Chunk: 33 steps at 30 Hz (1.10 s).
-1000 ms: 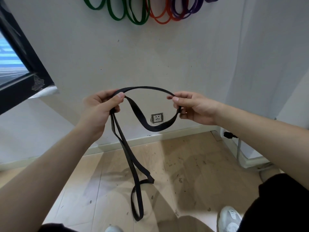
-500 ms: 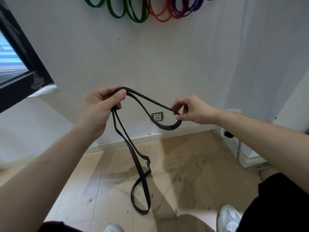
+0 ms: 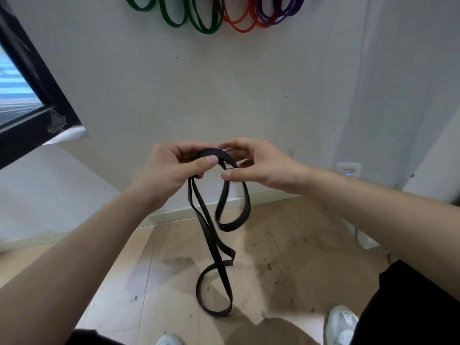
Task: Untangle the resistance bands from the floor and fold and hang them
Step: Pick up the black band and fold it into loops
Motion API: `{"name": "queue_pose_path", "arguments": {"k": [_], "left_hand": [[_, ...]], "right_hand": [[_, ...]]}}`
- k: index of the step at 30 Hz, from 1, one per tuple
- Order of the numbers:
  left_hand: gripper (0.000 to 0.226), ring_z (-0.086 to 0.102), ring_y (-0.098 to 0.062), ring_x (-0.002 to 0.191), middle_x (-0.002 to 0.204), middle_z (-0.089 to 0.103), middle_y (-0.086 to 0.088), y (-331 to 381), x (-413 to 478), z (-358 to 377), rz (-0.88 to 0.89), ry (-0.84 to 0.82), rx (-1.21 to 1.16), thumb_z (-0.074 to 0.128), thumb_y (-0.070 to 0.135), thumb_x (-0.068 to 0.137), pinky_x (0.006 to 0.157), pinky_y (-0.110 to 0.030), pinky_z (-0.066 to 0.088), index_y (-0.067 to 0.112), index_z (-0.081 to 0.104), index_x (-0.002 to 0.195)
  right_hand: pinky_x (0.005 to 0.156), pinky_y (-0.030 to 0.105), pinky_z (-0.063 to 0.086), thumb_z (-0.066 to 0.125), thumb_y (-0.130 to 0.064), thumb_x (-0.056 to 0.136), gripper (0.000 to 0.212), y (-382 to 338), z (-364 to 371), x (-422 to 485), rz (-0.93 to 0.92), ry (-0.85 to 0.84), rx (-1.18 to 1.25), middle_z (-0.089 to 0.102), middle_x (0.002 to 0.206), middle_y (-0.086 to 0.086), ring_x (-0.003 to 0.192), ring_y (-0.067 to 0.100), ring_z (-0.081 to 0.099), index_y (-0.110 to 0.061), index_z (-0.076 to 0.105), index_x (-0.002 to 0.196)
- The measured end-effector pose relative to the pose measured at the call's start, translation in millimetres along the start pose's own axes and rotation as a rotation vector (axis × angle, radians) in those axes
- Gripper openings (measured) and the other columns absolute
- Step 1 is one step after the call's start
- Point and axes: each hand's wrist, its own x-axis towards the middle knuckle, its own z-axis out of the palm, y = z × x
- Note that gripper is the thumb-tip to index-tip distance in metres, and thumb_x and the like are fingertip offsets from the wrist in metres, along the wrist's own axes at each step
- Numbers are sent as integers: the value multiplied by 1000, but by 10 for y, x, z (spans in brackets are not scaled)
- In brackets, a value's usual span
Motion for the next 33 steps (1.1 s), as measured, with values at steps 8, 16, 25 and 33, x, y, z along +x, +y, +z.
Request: {"name": "queue_pose_path", "arguments": {"k": [8,16,25,33], "left_hand": [[34,73,-12,81,90,79,0,-75,-7,-14,-3,-16,65,80,16,75,77,-21,56,14,74,108],[10,69,-13,77,82,69,-4,-448,7,310,-137,-220,286,74,0,84,83,-37,59,5,68,90],[27,75,-18,91,91,78,-4,-520,98,210,-230,-110,121,81,15,78,87,-27,56,12,71,103],[48,72,-18,81,84,75,-8,-321,177,136,-171,69,-188,88,46,61,77,-26,58,16,78,96]], "right_hand": [[88,50,57,70,-18,94,17,-135,-25,13,-53,68,-38,73,91,13,87,28,69,-10,70,110],[87,35,54,64,-9,95,7,-282,-366,20,-212,279,119,63,87,1,82,12,62,-13,64,102],[80,21,51,63,-11,98,9,76,-822,-81,-21,309,6,67,88,2,83,11,66,-19,67,98],[84,35,52,74,-12,88,12,464,-894,-146,294,-69,-421,70,90,0,85,17,66,-19,67,96]]}}
